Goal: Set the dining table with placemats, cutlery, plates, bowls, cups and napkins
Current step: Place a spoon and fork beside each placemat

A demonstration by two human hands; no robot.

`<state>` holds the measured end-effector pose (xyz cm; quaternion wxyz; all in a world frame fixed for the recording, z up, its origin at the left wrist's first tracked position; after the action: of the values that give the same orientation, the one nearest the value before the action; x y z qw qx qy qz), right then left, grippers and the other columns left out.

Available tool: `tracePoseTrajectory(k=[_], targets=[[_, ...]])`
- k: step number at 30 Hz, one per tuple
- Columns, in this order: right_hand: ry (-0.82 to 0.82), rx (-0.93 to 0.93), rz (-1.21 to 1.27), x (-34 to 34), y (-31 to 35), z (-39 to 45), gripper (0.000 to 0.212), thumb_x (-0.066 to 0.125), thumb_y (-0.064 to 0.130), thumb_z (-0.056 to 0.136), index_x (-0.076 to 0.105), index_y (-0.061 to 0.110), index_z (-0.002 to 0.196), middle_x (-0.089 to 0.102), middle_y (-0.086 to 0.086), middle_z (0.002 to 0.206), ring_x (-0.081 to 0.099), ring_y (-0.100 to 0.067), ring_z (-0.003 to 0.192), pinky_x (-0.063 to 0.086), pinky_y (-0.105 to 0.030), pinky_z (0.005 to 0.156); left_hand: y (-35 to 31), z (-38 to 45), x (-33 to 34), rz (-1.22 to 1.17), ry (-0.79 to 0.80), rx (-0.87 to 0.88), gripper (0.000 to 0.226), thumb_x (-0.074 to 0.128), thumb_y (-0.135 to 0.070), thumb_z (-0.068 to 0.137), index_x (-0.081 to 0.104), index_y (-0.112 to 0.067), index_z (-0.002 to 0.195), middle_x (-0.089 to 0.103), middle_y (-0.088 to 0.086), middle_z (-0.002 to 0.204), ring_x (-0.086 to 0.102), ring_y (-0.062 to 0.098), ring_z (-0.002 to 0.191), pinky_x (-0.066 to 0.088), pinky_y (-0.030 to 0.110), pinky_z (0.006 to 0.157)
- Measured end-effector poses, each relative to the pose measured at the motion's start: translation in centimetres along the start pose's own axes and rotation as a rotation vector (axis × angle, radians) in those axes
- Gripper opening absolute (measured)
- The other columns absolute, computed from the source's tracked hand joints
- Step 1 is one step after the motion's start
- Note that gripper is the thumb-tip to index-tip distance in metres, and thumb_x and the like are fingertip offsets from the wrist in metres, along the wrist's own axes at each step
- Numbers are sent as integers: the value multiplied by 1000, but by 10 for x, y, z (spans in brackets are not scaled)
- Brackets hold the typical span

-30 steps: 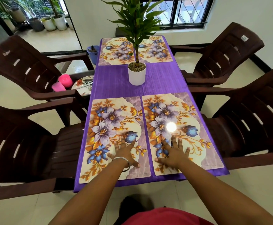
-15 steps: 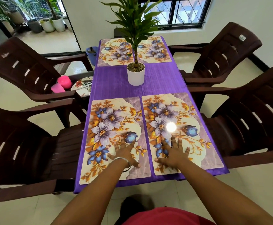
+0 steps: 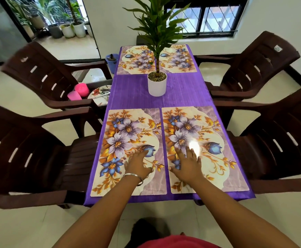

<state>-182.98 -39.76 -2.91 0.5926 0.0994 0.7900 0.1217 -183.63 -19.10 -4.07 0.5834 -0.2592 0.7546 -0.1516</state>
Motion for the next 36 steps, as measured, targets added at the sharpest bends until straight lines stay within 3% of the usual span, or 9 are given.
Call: tracePoseTrajectory(k=[4,9,12,17,22,24,27,36], targets=[[-125,-187,120,-1,40,0,70,60,48,86,34,22,146,30,-10,153,27,-32,141,27,-47,115,8,-26,-30,-231,-272,55,41,74,-12,77,65,-9,116,65,8,118,58,25,113,37,20,93],[-124,-429,198,12,123,-12,63,60,38,80,46,13,136,41,-14,143,38,-34,132,36,-45,106,45,-80,-81,-371,-516,26,25,69,-16,74,71,-9,97,71,4,99,64,16,94,42,14,82],[-138,-574,238,26,197,-33,63,58,39,77,50,9,133,47,-16,137,45,-35,126,41,-45,101,88,-120,-120,-381,-638,22,21,69,-8,72,73,-10,92,71,1,92,62,8,85,39,1,77],[-174,-800,346,49,337,-91,59,56,39,79,54,11,131,49,-14,133,45,-31,125,39,-42,104,190,-180,-192,-377,-754,-36,18,71,-11,76,70,-18,92,70,-10,90,65,5,87,49,18,82],[-153,-894,499,85,482,-150,55,59,36,80,54,8,128,53,-13,129,47,-30,124,40,-45,105,294,-255,-270,-327,-860,-86,20,73,-6,75,71,-14,94,70,-8,89,61,1,82,39,0,74],[-132,-921,540,98,532,-173,56,63,32,80,53,8,130,51,-12,132,45,-28,126,39,-42,107,333,-280,-299,-323,-878,-133,20,73,-7,76,71,-14,95,69,-8,90,60,2,83,37,0,74],[-79,-977,564,120,601,-202,56,67,29,81,52,9,132,49,-10,133,44,-24,127,37,-39,108,389,-309,-338,-330,-906,-197,20,73,-13,79,69,-17,99,68,-9,95,59,5,91,40,11,79],[-44,-1044,682,163,788,-188,55,70,26,84,49,11,132,45,-5,133,43,-21,126,39,-39,107,531,-297,-455,-414,-1023,-237,21,72,-16,82,66,-19,102,66,-10,101,59,9,98,45,23,83]])
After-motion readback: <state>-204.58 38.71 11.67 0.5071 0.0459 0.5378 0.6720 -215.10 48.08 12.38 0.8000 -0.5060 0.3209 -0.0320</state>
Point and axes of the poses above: each hand's wrist, its own z-axis towards the middle knuckle, its own x-axis out of the palm, y = z × x, the point moved 3 cm from there along z, towards the middle knuckle
